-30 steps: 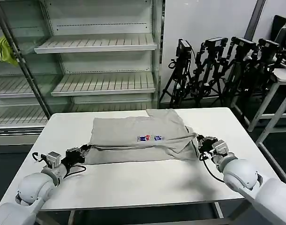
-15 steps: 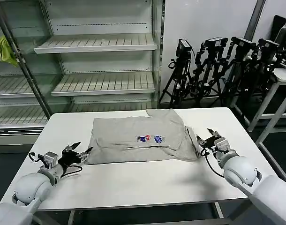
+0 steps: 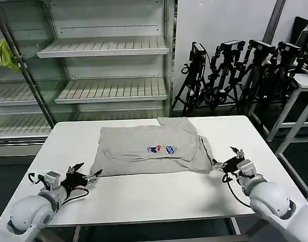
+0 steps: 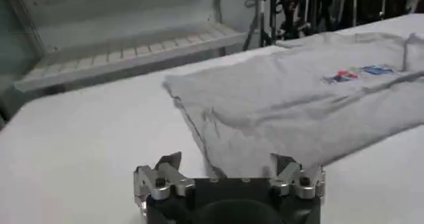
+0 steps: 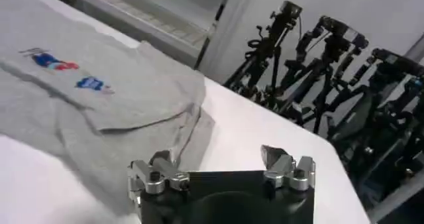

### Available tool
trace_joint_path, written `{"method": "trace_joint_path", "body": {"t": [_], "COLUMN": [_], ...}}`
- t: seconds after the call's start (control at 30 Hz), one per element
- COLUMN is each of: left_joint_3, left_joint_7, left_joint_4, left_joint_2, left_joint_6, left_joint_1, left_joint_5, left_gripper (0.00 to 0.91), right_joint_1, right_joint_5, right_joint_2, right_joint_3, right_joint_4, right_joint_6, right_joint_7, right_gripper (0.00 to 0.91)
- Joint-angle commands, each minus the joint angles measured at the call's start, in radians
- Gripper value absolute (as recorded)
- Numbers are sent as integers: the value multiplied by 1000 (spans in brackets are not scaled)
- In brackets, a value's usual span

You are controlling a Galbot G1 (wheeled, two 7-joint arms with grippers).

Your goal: Fold and organize the clothes.

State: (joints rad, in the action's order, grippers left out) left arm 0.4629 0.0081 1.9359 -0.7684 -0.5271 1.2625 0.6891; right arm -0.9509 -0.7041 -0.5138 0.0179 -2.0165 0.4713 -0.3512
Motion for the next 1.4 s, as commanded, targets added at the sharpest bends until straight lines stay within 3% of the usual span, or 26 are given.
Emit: {"method": "trace_joint_path", "body": {"t": [0.03, 0.1, 0.2, 0.23, 0.33, 0.43, 0.5, 0.63, 0.67, 0.7, 0.77, 0.87, 1.4], "left_joint_3": [1, -3, -10, -12, -17, -19, -18, -13, -12, -11, -9, -8, 6], "left_joint_7": [-12, -11, -9, -8, -6, -3, -2, 2, 3, 5, 7, 10, 25], "left_joint_4": [13, 5, 0, 0, -3, -4, -3, 0, 1, 3, 4, 4, 22], "left_joint_2": [-21, -23, -26, -27, -30, -32, -34, -35, -35, -35, -34, -34, -25], "left_joint_6": [-23, -22, -22, -22, -22, -21, -20, -18, -18, -16, -15, -9, 18], "left_joint_1": [25, 16, 5, 2, -3, 0, 4, 14, 16, 18, 18, 18, 49], "left_joint_5": [21, 18, 17, 17, 13, 8, 4, 1, 0, 0, -1, -2, -21], "left_gripper": [907, 907, 907, 907, 907, 907, 907, 907, 766, 685, 282, 81, 40], "right_joint_1": [-56, -45, -22, -14, -1, 2, 2, -7, -12, -19, -27, -41, -84], "right_joint_5": [36, 48, 55, 58, 68, 80, 87, 93, 93, 93, 96, 98, 106], "right_joint_2": [-61, -79, -109, -119, -149, -166, -177, -179, -178, -177, -175, -171, -160], "right_joint_3": [-3, -21, -47, -56, -74, -85, -89, -86, -82, -77, -73, -64, -38], "right_joint_4": [10, 42, 87, 97, 128, 145, 158, 160, 158, 155, 151, 143, 102], "right_joint_6": [-2, -10, -15, -18, -22, -29, -33, -38, -38, -39, -40, -42, -44], "right_joint_7": [7, 12, 17, 20, 23, 30, 35, 41, 44, 44, 46, 47, 41], "right_gripper": [907, 897, 786, 695, 554, 524, 423, 111, 30, 0, 0, 0, 0]}}
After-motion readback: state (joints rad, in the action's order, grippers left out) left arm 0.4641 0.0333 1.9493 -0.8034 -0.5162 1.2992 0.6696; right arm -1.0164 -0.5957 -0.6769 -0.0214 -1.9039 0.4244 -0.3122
